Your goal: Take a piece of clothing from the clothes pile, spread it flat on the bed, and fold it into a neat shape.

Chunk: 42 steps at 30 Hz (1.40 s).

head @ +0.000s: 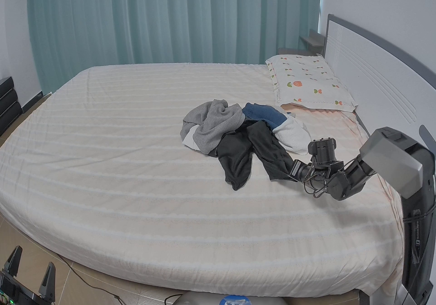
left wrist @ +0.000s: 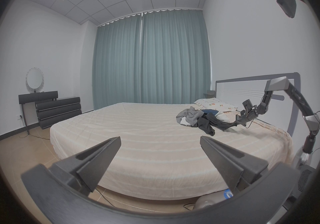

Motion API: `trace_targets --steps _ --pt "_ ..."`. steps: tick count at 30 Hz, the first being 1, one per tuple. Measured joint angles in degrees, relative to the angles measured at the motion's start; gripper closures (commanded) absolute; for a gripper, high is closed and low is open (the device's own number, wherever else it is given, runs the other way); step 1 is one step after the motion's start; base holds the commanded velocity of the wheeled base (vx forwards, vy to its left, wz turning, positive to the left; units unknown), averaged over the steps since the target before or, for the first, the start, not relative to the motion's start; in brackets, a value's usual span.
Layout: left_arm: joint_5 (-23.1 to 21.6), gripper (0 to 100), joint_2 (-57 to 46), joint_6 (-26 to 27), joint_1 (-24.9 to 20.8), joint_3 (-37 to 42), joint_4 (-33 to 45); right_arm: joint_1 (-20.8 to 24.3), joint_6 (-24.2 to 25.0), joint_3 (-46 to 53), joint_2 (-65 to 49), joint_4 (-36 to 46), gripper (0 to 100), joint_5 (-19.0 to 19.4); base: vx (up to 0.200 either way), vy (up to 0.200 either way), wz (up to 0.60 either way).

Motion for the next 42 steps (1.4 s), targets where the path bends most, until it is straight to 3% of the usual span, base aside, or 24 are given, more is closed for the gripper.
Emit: trace_targets --steps 9,14,19,24,31,42 --pt "0.1 0 0.0 0.2 0.0 0.0 -0.7 1.3 4.4 21.0 -22.1 -4.5 100 10.1 0.000 0.000 0.00" --pt "0.3 0 0.9 -2.5 0.0 -3.5 -1.7 2.7 5.0 28.2 -33.6 -5.1 100 11.8 0.000 0.000 0.00" --pt "-0.1 0 6.5 -3.0 -0.2 -14.3 -0.1 5.1 5.5 31.3 -41.6 -5.3 100 12.4 0.000 0.000 0.00" --pt "-4.6 0 17.6 -1.0 -1.6 -23.5 1.0 8.5 5.7 33.8 -48.4 -5.6 100 10.7 0.000 0.000 0.00" --pt "-8.6 0 35.6 2.3 -6.4 -28.3 -4.0 13.7 5.7 34.9 -55.1 -5.0 100 5.6 0.000 0.000 0.00" --pt "-8.0 0 65.5 1.9 -18.9 -29.3 -17.7 18.8 5.4 33.8 -60.1 -2.8 100 2.7 0.000 0.000 0.00"
